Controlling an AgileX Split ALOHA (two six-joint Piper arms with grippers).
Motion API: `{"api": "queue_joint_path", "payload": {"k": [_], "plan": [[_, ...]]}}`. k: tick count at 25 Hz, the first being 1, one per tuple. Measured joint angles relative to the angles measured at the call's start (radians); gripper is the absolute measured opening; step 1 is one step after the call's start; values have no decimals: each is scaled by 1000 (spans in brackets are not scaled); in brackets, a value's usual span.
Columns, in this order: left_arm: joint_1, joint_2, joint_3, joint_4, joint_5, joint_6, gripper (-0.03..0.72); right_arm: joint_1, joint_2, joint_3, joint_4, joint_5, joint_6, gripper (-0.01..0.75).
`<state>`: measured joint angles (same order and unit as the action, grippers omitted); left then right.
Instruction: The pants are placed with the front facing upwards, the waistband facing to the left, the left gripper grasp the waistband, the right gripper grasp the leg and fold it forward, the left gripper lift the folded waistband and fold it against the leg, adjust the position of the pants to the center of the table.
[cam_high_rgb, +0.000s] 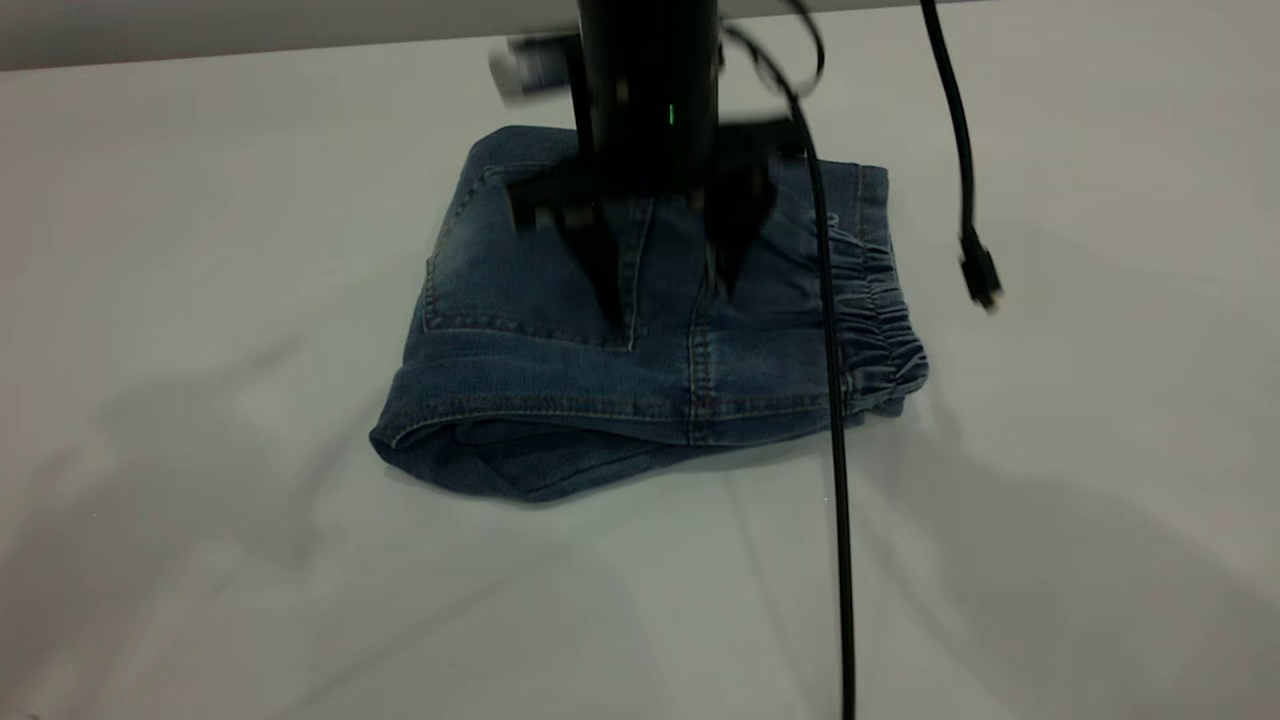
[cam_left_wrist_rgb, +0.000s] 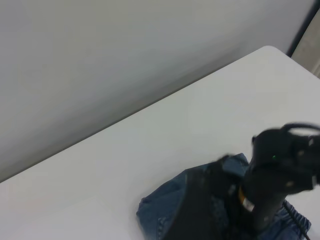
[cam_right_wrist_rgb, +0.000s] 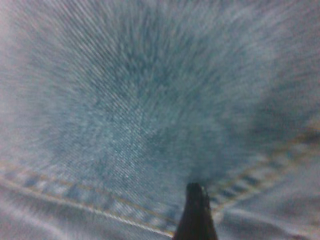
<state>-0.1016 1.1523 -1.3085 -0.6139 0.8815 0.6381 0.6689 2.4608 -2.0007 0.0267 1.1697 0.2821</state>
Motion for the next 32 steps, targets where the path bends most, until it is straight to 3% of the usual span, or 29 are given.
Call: {"api": "queue_joint_path", "payload": {"k": [11, 22, 27, 32], "plan": [[0, -73, 0, -7, 40, 9, 549, 0, -326, -64, -87, 57, -177, 447], [0, -218, 56, 17, 305, -173, 549, 0, -676, -56, 70, 58, -313, 444], [0, -354, 167, 23, 343, -260, 539, 0, -845, 30, 172, 55, -370, 438], [0, -547, 280, 94, 344, -341, 512, 0, -1041, 224, 210, 54, -399, 421]]}}
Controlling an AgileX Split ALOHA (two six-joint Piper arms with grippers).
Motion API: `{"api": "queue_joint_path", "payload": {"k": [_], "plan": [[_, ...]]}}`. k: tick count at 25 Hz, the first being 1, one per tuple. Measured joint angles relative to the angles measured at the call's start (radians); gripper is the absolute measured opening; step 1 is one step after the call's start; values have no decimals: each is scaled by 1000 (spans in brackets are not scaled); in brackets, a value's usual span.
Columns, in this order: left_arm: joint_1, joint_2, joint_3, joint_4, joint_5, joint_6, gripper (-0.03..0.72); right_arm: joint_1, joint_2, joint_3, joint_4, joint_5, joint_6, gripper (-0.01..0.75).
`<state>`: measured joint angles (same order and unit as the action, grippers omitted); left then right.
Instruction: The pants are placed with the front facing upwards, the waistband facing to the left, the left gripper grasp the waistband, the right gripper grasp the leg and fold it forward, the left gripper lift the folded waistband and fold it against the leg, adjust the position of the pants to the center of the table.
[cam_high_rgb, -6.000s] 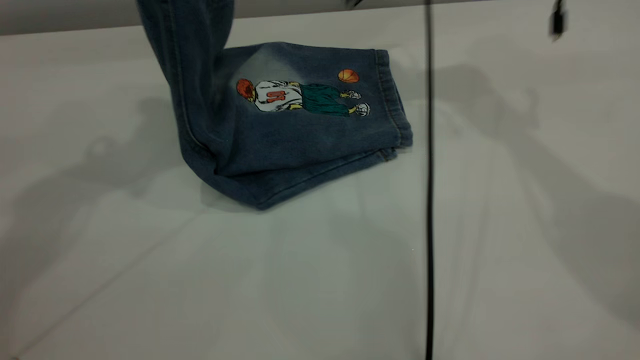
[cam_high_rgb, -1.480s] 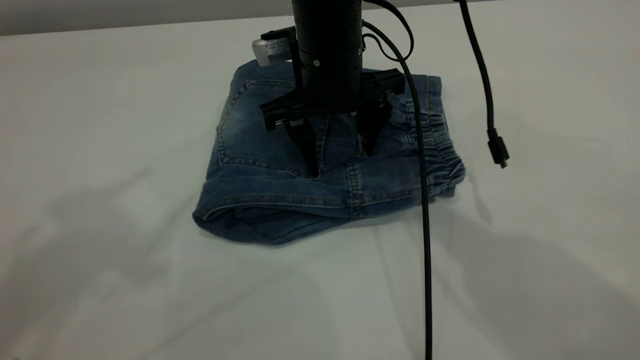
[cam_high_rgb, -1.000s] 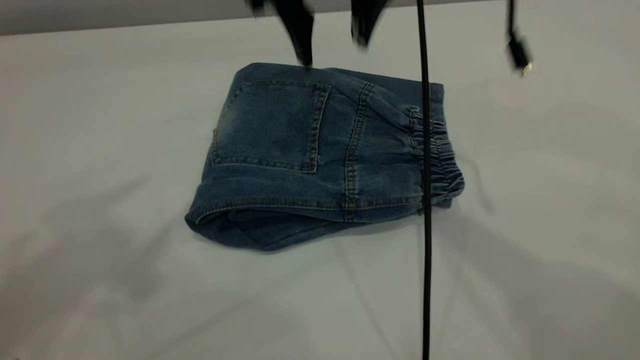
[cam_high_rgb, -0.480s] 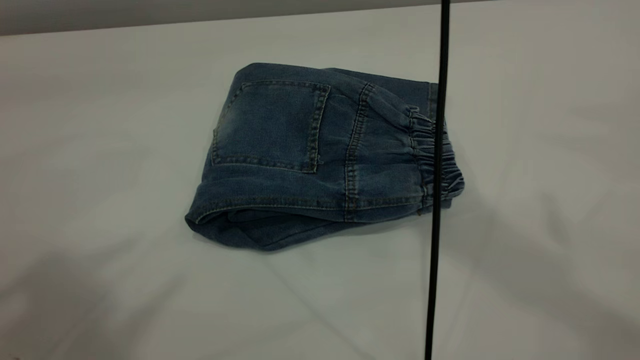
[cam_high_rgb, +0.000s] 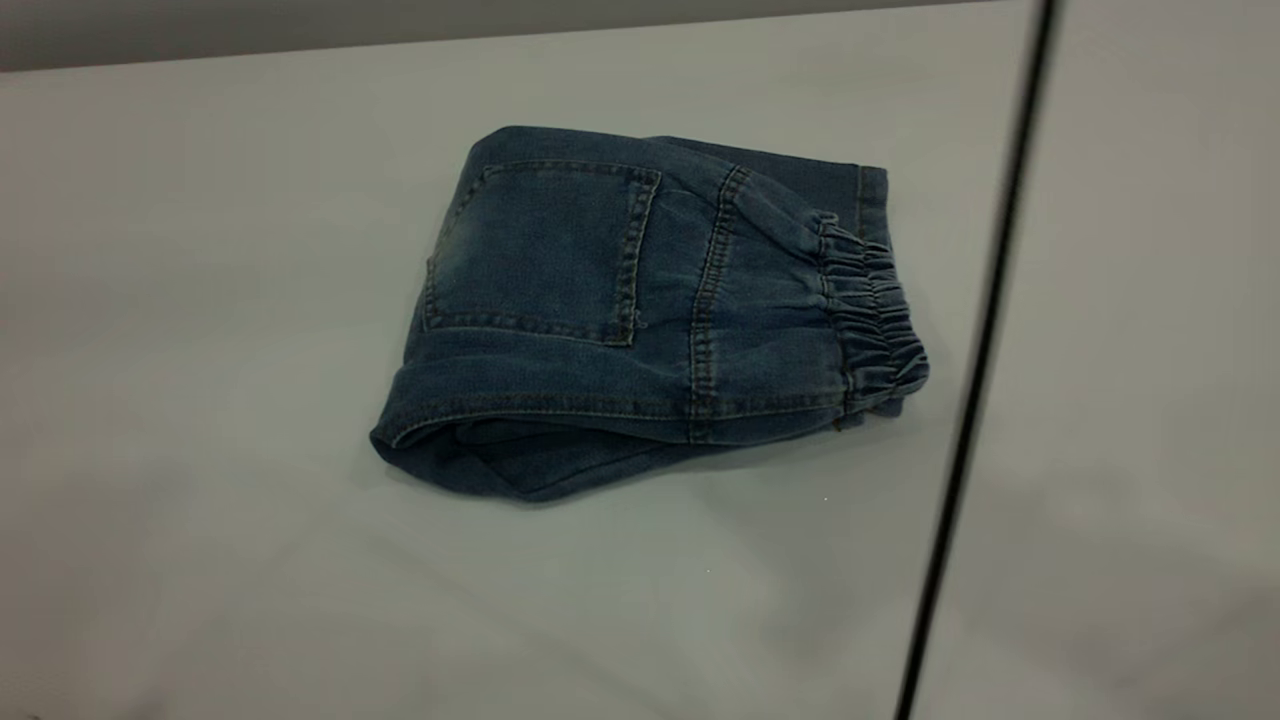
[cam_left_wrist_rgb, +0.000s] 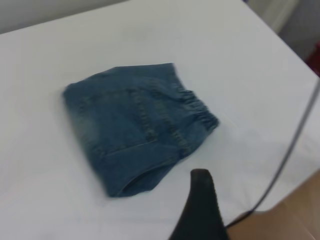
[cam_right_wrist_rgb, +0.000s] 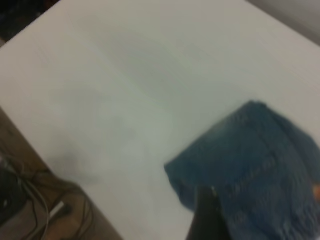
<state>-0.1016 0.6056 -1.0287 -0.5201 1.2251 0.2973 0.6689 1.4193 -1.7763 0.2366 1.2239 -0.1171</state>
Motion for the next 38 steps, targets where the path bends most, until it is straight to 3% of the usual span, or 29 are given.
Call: {"api": "queue_joint_path", "payload": {"k": [12, 15, 21, 27, 31, 38], "plan": [[0, -385, 238, 252, -2, -269, 507, 0, -507, 523, -1, -2, -46, 416], [0, -434, 322, 311, -3, -288, 507, 0, -662, 664, -1, -4, -48, 416], [0, -460, 477, 368, -7, -351, 506, 0, -969, 944, -17, -126, -39, 416], [0, -460, 489, 412, -30, -370, 506, -1, -1220, 1177, -61, -119, 28, 416], [0, -459, 489, 446, -39, -404, 506, -1, -1331, 1260, -65, -139, 30, 416], [0, -459, 526, 468, -148, -409, 506, -1, -1371, 1261, -104, -142, 30, 416]]}}
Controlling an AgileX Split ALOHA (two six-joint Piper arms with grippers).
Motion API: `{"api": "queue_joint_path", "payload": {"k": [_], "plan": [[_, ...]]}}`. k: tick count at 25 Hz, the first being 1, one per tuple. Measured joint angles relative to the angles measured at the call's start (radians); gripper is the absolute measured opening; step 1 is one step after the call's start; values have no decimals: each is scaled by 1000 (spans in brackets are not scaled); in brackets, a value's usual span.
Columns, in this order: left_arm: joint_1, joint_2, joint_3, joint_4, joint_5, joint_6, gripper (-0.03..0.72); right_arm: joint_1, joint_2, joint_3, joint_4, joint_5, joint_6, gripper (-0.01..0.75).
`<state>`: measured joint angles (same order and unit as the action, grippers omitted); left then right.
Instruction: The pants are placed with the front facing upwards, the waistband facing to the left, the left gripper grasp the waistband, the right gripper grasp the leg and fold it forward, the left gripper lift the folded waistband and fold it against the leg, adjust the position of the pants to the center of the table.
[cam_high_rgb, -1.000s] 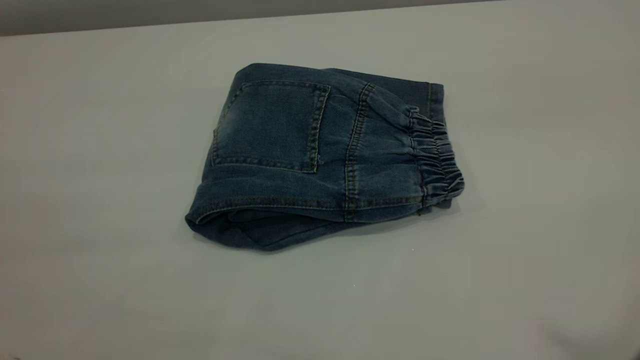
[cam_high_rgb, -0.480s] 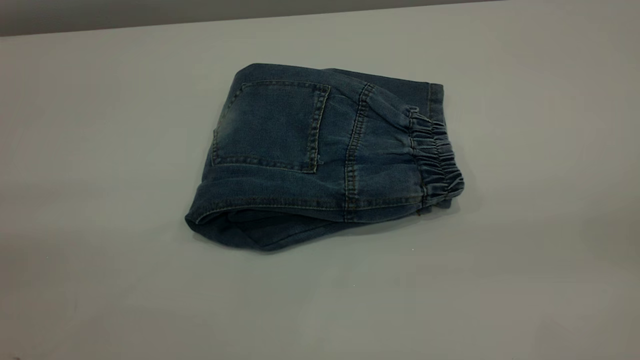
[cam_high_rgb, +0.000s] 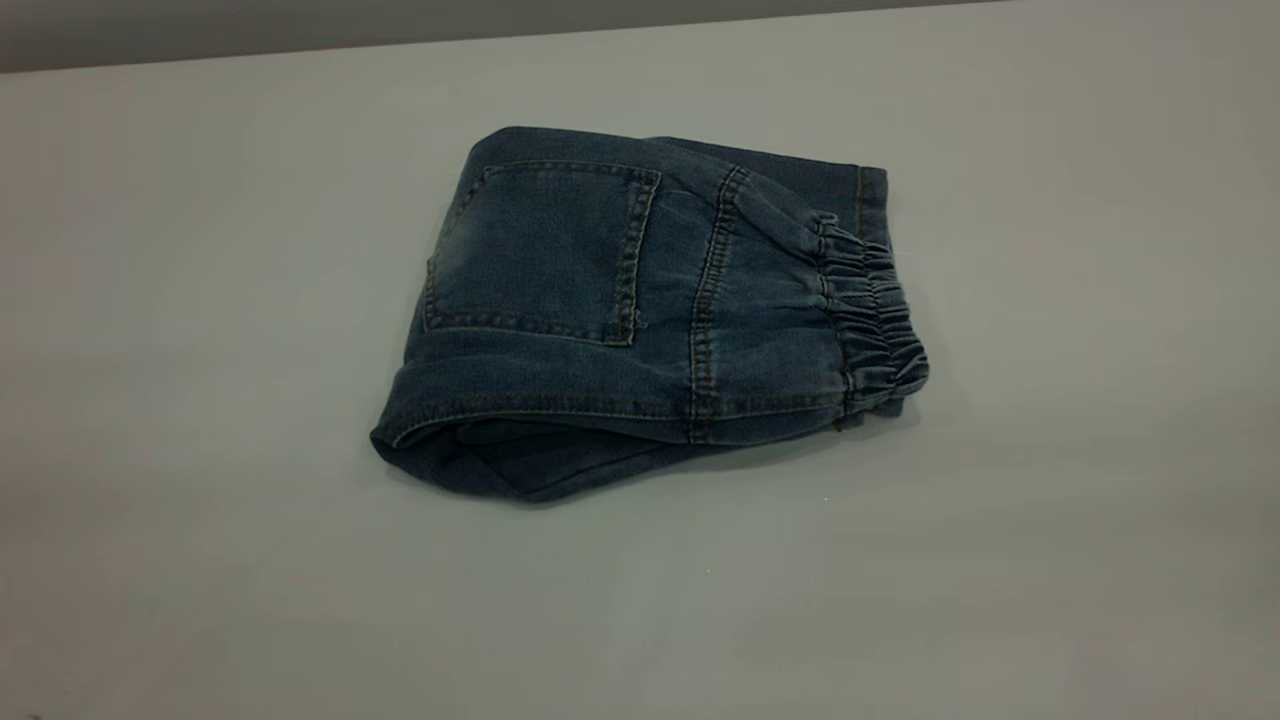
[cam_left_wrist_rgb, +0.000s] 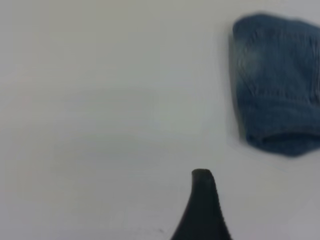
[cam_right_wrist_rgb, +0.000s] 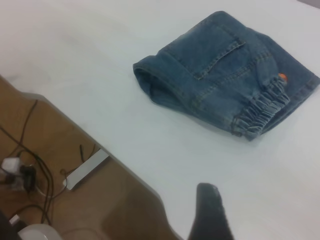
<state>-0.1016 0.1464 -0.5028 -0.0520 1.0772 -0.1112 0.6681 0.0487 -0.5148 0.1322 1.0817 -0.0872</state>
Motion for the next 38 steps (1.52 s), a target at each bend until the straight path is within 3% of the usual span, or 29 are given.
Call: {"api": "queue_joint_path", "payload": {"k": [10, 13, 16, 21, 24, 33, 38], "plan": [[0, 0, 1, 1, -5, 1, 506, 0, 1, 0, 6, 0, 0, 416], [0, 0, 1, 1, -5, 1, 506, -33, 1, 0, 12, 0, 0, 416], [0, 0, 1, 1, -4, 0, 506, -136, 1, 0, 36, 0, 0, 416], [0, 0, 1, 0, -3, 0, 506, -397, -42, 0, 28, 0, 0, 416], [0, -20, 0, 0, -3, 2, 506, -480, -50, 0, 30, 5, 0, 416], [140, -148, 0, -1, -1, 4, 506, -488, -49, 0, 30, 0, 0, 416], [140, -146, 0, -2, -1, 2, 506, -488, -49, 0, 30, 0, 0, 416]]}}
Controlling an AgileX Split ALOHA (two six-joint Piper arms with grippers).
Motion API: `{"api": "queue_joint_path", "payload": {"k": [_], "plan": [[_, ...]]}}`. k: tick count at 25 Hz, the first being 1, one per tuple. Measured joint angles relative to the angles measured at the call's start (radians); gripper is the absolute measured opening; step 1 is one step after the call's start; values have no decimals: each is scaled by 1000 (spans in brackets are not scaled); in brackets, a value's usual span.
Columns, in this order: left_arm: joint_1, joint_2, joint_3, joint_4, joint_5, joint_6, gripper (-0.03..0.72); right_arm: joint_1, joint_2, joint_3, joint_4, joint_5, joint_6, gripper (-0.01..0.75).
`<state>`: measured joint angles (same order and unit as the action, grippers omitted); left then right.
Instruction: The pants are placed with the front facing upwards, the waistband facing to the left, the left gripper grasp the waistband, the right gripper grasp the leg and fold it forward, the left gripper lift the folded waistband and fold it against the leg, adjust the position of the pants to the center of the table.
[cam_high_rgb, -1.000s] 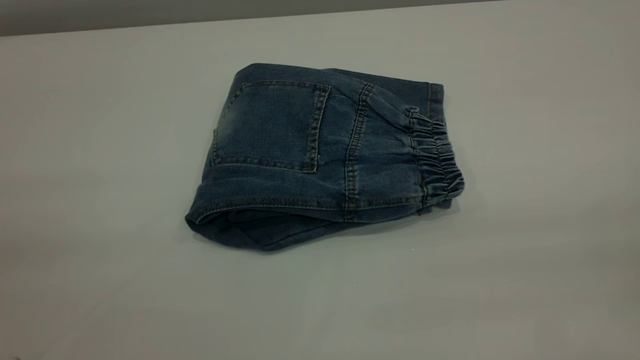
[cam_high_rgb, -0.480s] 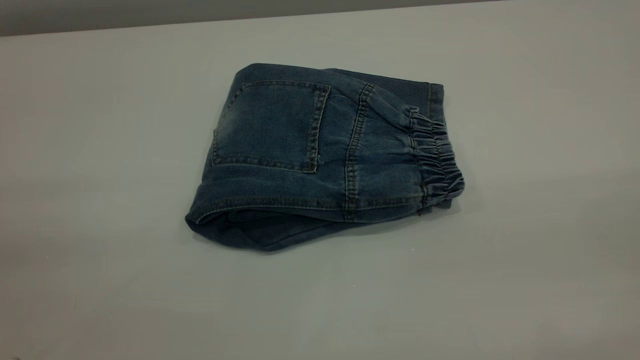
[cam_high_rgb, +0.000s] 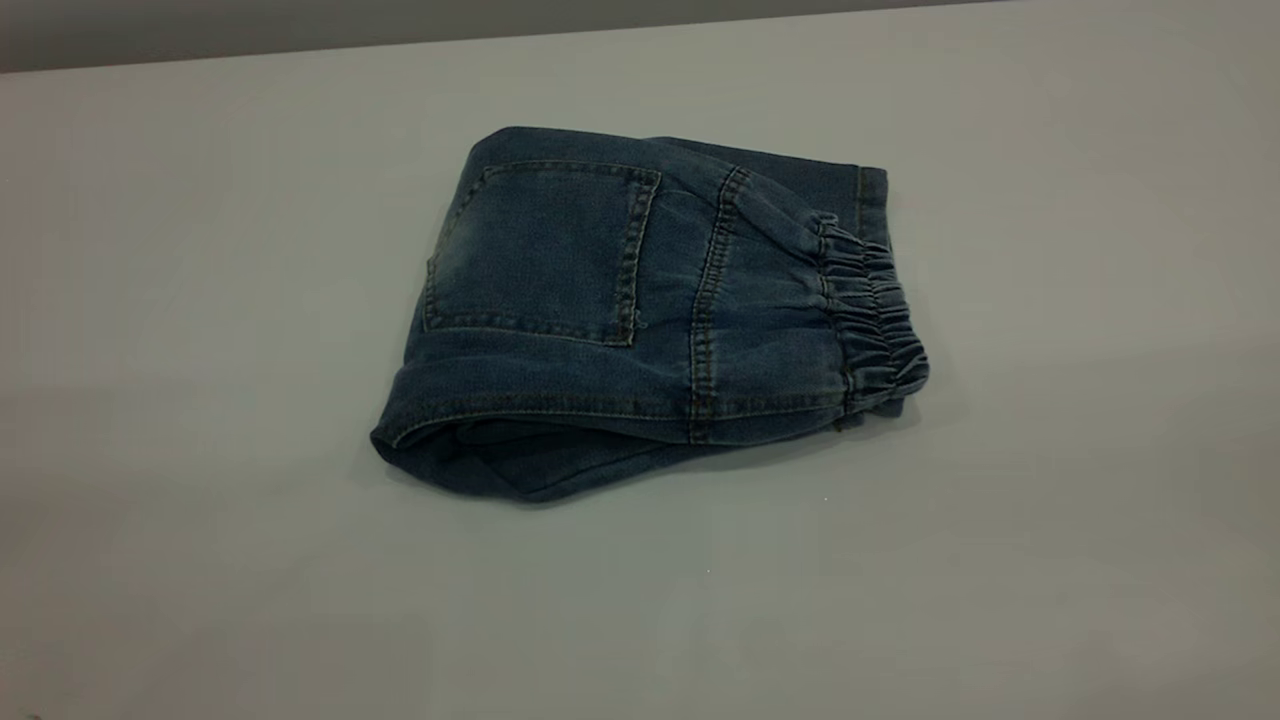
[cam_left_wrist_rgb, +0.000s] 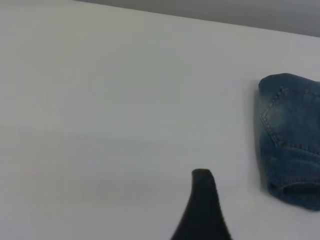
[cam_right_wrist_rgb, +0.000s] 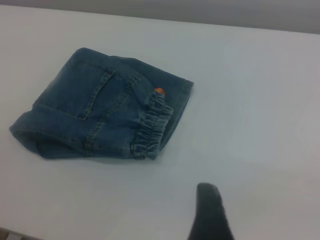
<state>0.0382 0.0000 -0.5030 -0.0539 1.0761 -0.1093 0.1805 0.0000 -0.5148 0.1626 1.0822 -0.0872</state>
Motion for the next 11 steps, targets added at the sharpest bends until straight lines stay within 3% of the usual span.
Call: {"api": "queue_joint_path", "payload": {"k": [11], "plan": [[0, 0, 0, 0, -1, -1, 506, 0, 0, 0, 0, 0, 0, 403]]}}
